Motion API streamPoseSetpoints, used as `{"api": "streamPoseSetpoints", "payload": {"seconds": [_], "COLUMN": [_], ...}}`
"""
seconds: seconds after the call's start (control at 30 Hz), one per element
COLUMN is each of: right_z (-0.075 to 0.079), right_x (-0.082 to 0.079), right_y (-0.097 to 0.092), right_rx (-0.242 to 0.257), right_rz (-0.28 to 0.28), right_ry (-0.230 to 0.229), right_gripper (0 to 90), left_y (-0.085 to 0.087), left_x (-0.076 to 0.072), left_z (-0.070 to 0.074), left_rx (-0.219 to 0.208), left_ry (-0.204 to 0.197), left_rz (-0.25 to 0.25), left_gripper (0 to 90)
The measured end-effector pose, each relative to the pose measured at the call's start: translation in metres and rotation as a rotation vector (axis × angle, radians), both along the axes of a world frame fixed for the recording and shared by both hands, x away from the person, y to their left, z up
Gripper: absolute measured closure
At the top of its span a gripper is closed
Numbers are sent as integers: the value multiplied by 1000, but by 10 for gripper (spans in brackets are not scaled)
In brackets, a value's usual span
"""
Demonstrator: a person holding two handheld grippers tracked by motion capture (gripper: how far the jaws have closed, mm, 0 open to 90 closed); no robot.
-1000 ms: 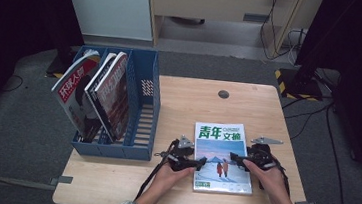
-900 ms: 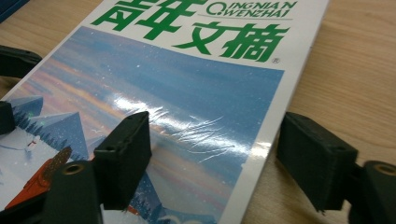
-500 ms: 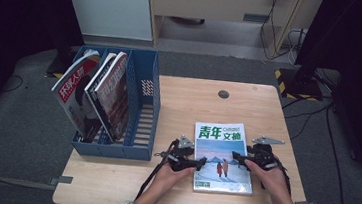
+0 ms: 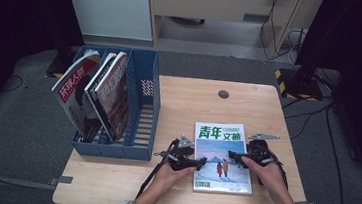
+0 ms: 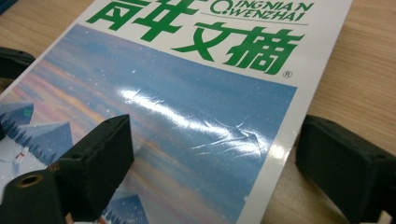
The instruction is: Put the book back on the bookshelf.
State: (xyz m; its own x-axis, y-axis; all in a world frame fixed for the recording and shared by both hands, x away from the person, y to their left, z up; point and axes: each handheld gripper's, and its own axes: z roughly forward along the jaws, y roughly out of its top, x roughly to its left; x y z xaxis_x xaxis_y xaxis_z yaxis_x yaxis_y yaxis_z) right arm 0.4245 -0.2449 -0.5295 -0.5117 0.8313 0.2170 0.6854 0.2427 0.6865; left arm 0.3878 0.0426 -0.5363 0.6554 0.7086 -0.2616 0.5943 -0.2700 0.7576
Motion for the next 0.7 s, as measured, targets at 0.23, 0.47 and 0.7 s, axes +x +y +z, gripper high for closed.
{"api": "streamPoseSetpoints", "payload": {"seconds": [0.23,0.47,0.7], "right_z": [3,13,19], "right_x": [2,-4,-9], "right_y": [-5,-9,-11], "right_rx": [11,24,60], "right_rz": [-2,-3,46], "right_ry": [12,-23,-22], "right_gripper": [223,340,387], "left_y": [0,0,0], "left_x": [0,0,0], "left_z": [0,0,0], "left_rx": [2,2,2], "left_ry": [0,0,0], "left_rz": [0,2,2], "left_gripper": [317,316,316]}}
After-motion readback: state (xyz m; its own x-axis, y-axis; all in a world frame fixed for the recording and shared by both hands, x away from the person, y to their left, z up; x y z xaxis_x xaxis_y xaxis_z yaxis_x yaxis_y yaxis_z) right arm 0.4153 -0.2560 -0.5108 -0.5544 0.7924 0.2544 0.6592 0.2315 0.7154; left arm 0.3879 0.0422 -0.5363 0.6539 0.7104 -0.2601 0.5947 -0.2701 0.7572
